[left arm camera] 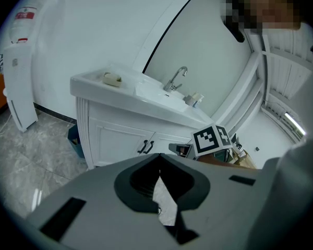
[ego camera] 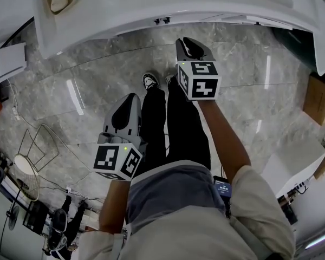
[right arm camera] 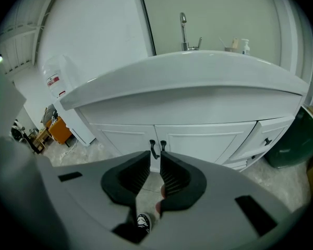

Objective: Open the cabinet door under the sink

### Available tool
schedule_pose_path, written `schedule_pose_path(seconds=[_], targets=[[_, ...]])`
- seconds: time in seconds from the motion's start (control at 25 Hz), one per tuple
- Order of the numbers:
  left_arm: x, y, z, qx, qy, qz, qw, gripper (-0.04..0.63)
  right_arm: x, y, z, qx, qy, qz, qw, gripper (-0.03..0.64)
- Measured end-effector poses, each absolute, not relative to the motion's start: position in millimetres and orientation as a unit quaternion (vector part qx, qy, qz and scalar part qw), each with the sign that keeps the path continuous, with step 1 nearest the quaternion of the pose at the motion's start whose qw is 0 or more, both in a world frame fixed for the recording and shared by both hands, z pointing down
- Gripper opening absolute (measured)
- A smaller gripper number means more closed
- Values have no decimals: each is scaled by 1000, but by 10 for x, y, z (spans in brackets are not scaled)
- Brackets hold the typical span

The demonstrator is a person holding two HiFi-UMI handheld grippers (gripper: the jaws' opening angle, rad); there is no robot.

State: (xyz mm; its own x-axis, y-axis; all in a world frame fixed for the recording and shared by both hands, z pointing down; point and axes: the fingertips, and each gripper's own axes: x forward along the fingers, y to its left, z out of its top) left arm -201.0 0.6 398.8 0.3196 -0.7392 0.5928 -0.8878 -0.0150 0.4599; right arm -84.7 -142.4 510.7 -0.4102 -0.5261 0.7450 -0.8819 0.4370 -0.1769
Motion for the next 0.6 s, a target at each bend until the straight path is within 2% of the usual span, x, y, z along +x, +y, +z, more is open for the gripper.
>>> schedule_pose_path(seconds=[0.6], targets=[[-2133,23,4263,697,-576,101,416,0,-1060,-1730,5595,463,-785,276,304,66]])
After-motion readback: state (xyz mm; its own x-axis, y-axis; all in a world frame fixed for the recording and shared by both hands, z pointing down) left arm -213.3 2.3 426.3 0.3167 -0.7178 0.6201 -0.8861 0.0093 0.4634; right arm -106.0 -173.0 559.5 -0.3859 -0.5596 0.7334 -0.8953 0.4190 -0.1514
